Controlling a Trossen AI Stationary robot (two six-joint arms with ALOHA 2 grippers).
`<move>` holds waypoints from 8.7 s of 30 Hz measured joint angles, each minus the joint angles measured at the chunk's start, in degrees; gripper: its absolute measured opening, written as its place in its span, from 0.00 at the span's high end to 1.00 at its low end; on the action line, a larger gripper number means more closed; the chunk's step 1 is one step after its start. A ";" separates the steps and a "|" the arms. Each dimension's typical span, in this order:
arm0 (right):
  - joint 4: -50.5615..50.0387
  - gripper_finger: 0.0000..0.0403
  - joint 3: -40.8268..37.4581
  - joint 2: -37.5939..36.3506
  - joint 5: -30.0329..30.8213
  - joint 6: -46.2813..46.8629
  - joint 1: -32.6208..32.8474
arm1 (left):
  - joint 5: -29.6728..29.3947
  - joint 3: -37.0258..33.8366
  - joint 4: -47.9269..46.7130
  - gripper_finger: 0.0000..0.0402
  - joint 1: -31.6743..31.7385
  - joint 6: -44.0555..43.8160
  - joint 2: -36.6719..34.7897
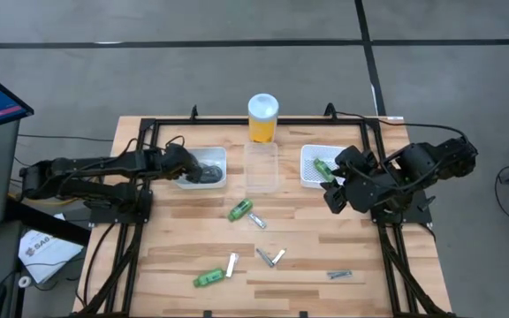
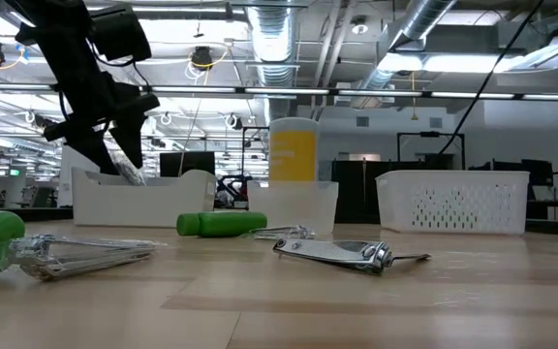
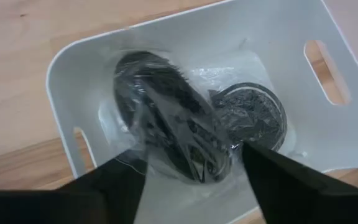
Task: Pick & Place Travel size toiletries
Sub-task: Put the black hairbrush into the left white bin, then put the green shampoo into the right white bin
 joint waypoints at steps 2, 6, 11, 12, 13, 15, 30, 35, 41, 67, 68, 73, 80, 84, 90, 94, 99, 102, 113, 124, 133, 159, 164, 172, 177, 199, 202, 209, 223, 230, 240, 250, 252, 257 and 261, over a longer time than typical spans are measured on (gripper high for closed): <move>0.01 0.43 0.01 0.00 0.00 -0.15 0.00 | 0.00 0.45 -0.62 0.29 0.50 -0.01 0.00; 0.02 0.43 0.00 0.00 -0.13 -1.01 0.00 | -0.01 2.58 -1.24 0.25 2.54 0.00 0.00; 0.02 0.43 0.02 0.00 -1.24 -1.05 0.00 | 0.48 8.02 -6.20 0.25 4.67 2.77 0.00; 0.02 0.43 0.02 0.00 -1.33 -1.07 0.00 | 0.56 8.88 -7.86 0.25 4.82 2.97 0.00; 0.04 0.43 0.02 0.00 -1.33 -1.06 0.16 | 0.67 9.57 -9.25 0.25 4.92 3.04 0.00; 0.02 0.43 0.02 0.00 -1.31 -1.07 0.68 | 0.81 10.80 -12.47 0.25 4.92 3.09 0.00; 0.06 0.43 0.07 -2.41 0.35 6.96 12.27 | 13.12 16.41 6.16 0.25 -16.61 6.35 0.28; 0.04 0.43 0.07 -5.21 7.65 9.04 18.06 | 3.50 16.39 9.62 0.25 -26.46 6.02 4.14; 0.03 0.43 0.04 -10.33 15.26 9.01 22.41 | 2.08 16.58 12.30 0.25 -29.59 5.75 13.05; 10.81 0.43 -39.96 -42.92 16.82 17.90 24.35 | 7.25 24.72 9.46 0.25 -25.15 6.20 31.21; 12.62 0.43 -41.56 -43.87 16.78 17.01 24.35 | 7.23 24.72 8.95 0.25 -25.11 6.30 29.99; 17.88 0.43 -45.46 -46.30 16.94 11.66 24.20 | 3.47 24.72 3.43 0.27 -24.34 6.47 22.58; 17.76 0.43 -45.94 -46.15 16.93 10.29 24.20 | 1.67 24.02 -4.16 0.33 -24.73 6.56 17.00; 17.83 0.43 -45.94 -45.80 16.91 10.53 24.20 | 1.64 23.41 -2.96 0.35 -25.79 5.72 17.61; 18.84 0.43 -45.94 -45.18 16.74 10.80 24.20 | 1.73 23.34 -1.30 0.35 -26.90 5.57 24.92; 18.97 0.43 -45.94 -44.61 16.73 10.95 24.20 | 4.19 23.32 3.27 0.35 -26.97 5.50 29.76; 19.54 0.43 -45.94 -44.61 16.72 10.94 24.20 | 4.90 23.32 6.84 0.35 -27.14 5.24 33.64; 19.72 0.43 -45.94 -44.61 16.69 10.94 24.20 | 5.16 23.32 6.81 0.35 -27.14 4.65 35.30; 19.89 0.43 -45.94 -44.61 16.53 10.95 24.20 | 6.46 23.32 7.69 0.35 -27.34 4.63 40.30; 19.85 0.43 -45.94 -44.61 16.52 10.93 24.20 | 10.17 23.32 8.41 0.35 -27.53 7.68 41.05; 19.82 0.43 -45.94 -44.63 16.52 10.93 24.20 | 10.27 23.30 9.59 0.35 -27.89 7.84 42.65; 20.47 0.43 -45.94 -44.65 16.09 10.93 24.22 | 12.24 23.32 10.33 0.79 -27.60 7.52 45.48; 20.68 0.43 -45.94 -44.65 16.09 10.93 24.21 | 12.42 23.31 11.36 0.79 -27.63 7.45 45.23; 22.29 0.43 -45.92 -44.65 16.16 10.91 24.20 | 15.23 23.44 12.52 0.79 -28.16 4.39 42.74; 23.74 0.43 -45.92 -44.25 16.34 12.80 23.39 | 13.30 23.45 12.54 0.79 -28.72 2.45 37.05; 52.35 0.33 -45.92 -25.46 8.97 5.74 0.35 | 1.55 23.52 26.12 0.79 -29.42 4.74 21.92; 58.45 0.33 -45.92 -21.57 4.35 1.95 -4.41 | 1.20 23.52 28.07 0.79 -29.42 4.98 21.92; 73.27 0.33 -45.92 -14.15 -9.37 -5.58 -13.70 | 1.26 23.52 28.53 0.79 -29.42 6.55 21.92; 82.47 0.33 -45.46 -3.99 -34.89 -5.75 -25.52 | 7.67 23.52 28.83 0.79 -29.42 13.76 21.92; 82.84 0.33 -42.10 0.70 -44.55 -6.01 -26.86 | 7.67 23.52 28.19 0.79 -28.74 16.76 21.94; 82.66 0.37 -39.78 5.07 -50.66 -5.66 -27.93 | 7.72 23.52 26.33 0.79 -28.37 18.03 21.94; 81.68 0.68 -39.78 5.38 -52.61 -5.99 -29.23 | 7.09 23.52 26.18 0.79 -28.32 18.20 21.94; 81.59 0.74 -39.78 5.38 -52.60 -5.99 -29.49 | 7.11 23.52 25.95 0.79 -28.29 18.23 21.94; 81.53 0.77 -39.78 5.38 -52.58 -7.07 -29.44 | 7.30 23.52 25.98 0.79 -28.32 18.10 21.94; 81.53 0.75 -39.78 5.38 -52.52 -7.13 -29.44 | 7.51 23.52 26.00 0.78 -28.34 18.12 21.94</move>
